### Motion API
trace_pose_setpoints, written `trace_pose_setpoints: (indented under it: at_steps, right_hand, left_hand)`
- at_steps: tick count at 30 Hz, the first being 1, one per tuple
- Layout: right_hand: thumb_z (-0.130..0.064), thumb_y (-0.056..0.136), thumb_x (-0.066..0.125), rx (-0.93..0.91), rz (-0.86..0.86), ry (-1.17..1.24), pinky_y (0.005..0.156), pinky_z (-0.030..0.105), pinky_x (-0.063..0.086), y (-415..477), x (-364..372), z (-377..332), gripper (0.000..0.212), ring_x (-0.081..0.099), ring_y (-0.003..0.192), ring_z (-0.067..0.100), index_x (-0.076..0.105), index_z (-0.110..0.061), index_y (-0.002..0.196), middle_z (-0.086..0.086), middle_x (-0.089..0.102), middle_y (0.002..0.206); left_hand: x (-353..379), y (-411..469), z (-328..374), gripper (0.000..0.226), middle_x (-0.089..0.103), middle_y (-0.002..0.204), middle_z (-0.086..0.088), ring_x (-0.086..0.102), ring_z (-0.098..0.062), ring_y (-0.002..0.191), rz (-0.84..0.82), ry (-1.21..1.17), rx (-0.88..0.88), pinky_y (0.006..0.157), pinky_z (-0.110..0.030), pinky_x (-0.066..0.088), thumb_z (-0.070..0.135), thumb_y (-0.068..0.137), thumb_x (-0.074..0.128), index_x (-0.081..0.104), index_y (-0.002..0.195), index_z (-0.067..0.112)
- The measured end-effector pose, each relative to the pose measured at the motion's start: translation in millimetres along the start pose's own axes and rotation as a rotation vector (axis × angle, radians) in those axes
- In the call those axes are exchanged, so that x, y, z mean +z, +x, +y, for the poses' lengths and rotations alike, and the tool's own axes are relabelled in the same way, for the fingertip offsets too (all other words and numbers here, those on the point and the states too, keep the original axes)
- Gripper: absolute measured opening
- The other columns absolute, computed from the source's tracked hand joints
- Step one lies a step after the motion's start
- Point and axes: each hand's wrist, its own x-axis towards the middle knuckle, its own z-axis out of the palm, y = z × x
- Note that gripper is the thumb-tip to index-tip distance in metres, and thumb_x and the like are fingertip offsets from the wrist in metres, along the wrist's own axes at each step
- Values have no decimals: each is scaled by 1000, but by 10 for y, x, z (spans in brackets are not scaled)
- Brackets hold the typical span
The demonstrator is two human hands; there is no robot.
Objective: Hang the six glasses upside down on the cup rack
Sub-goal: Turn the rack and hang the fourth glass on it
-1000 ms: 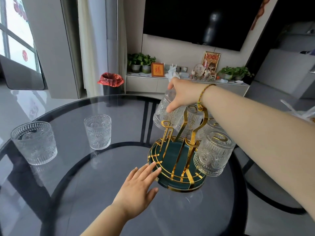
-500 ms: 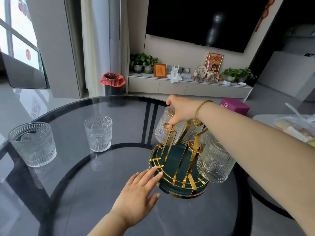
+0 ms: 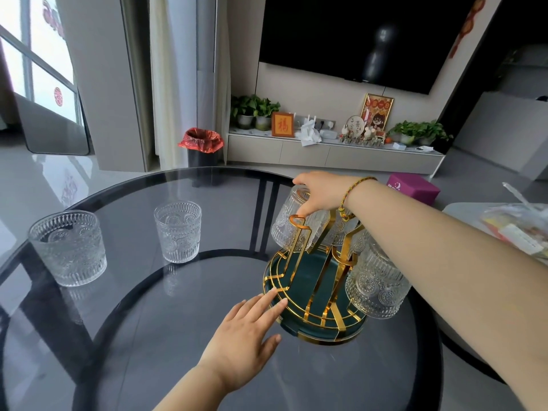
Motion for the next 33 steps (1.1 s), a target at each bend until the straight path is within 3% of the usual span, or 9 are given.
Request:
trace_pose_setpoints:
  at_steps: [6, 8, 11, 14, 16, 19, 22, 28, 33]
  right_hand:
    - [-26, 79, 61, 24, 142, 100, 99, 35, 35, -126, -59, -67, 62, 38, 125, 28, 32, -6, 130, 14, 39, 139]
    - [-22, 81, 58, 16, 233, 172, 99, 35, 35, -177, -88, -130, 53, 40, 124, 27, 38, -8, 128, 13, 43, 137]
    - [-15, 83, 54, -43, 388, 283, 97, 31, 36, -248, -102, -309, 39, 46, 118, 24, 47, -10, 120, 11, 51, 130]
    - [-9, 82, 51, -121, 510, 451, 91, 29, 39, -303, 7, -634, 28, 52, 109, 23, 55, -8, 110, 11, 59, 119]
    - [-8, 80, 52, -163, 545, 582, 88, 31, 42, -304, 164, -913, 23, 56, 101, 24, 59, -7, 102, 11, 64, 109]
    - [-9, 79, 54, -179, 527, 704, 82, 29, 43, -208, 527, -1258, 18, 58, 95, 25, 59, -7, 96, 11, 66, 102]
    - [-17, 78, 58, -126, 467, 737, 83, 23, 36, -45, 959, -1421, 35, 51, 108, 24, 49, -9, 112, 10, 57, 118]
    - [-34, 71, 68, 146, 279, 815, 108, 36, 21, 347, 1515, -1450, 94, 19, 135, 26, 6, -12, 138, 10, 17, 149]
    - [-33, 66, 72, 199, 196, 1012, 109, 39, 23, 704, 1652, -1560, 103, 21, 134, 28, 1, -14, 138, 10, 17, 149]
  left_hand:
    - [-108, -72, 76, 53, -1, 155, 10, 4, -10, 142, 9, -13, -58, 116, -29, 6, 44, 93, 33, 7, 139, 37]
    - [-199, -186, 72, 54, 16, 153, 7, 18, -12, 140, 51, -2, -71, 114, -28, 18, 42, 89, 46, 24, 137, 33]
    - [-397, -403, -16, 51, 70, 110, 6, 66, -12, 100, 188, 170, -52, 75, -26, 55, 42, 53, 83, 66, 99, 30]
    - [-509, -595, -208, 45, 75, 84, 9, 71, -12, 81, 263, 230, -185, 57, -26, 57, 35, 40, 90, 71, 80, 27]
    - [-554, -735, -377, 39, 74, 96, 0, 68, -19, 94, 260, 166, -284, 74, -30, 56, 25, 54, 86, 71, 90, 21]
    - [-563, -903, -631, 36, 51, 133, 0, 42, -21, 128, 254, 112, -435, 108, -36, 31, 31, 87, 55, 52, 121, 21]
    - [-525, -958, -747, 37, 49, 135, -1, 40, -23, 128, 287, 93, -501, 108, -36, 28, 35, 88, 51, 51, 122, 20]
    - [-515, -943, -752, 32, 56, 126, -5, 46, -28, 122, 300, 138, -527, 105, -42, 33, 30, 85, 56, 57, 114, 17]
    - [-523, -927, -742, 30, 71, 89, -9, 67, -33, 85, 321, 184, -475, 75, -48, 54, 16, 59, 82, 67, 85, 10]
